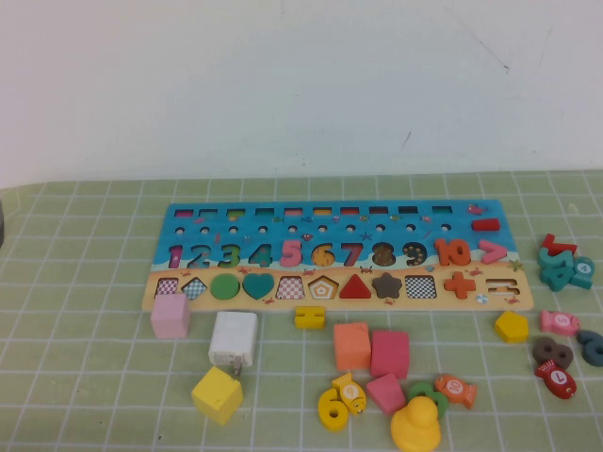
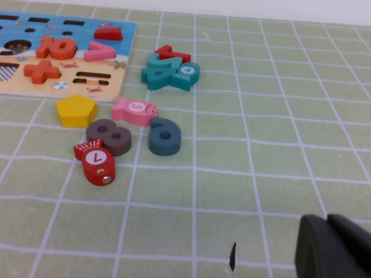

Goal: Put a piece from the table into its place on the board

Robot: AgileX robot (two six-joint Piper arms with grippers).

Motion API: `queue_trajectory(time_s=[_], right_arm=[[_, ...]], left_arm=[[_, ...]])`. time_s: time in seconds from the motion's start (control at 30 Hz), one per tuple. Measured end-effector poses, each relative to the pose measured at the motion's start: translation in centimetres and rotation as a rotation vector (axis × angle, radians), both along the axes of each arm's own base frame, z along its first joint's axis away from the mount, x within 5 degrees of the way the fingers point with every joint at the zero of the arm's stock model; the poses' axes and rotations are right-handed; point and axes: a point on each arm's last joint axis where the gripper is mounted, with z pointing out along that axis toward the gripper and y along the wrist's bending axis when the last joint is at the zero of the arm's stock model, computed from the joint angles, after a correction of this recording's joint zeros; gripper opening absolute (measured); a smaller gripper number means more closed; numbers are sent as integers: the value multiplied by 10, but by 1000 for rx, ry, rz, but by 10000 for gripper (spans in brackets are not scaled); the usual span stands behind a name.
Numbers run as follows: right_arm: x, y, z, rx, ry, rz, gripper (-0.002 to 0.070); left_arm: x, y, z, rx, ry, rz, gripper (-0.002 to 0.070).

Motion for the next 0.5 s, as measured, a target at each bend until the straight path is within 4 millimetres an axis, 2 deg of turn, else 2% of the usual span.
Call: queue_trajectory(time_s=[0.43,0.5], right_arm=[[0,0,0,0,0,0,-1],[0,0,0,0,0,0,-1]], left_arm=[[0,0,0,-2,0,0,-1],[0,-1,1,-65,0,5,-1]])
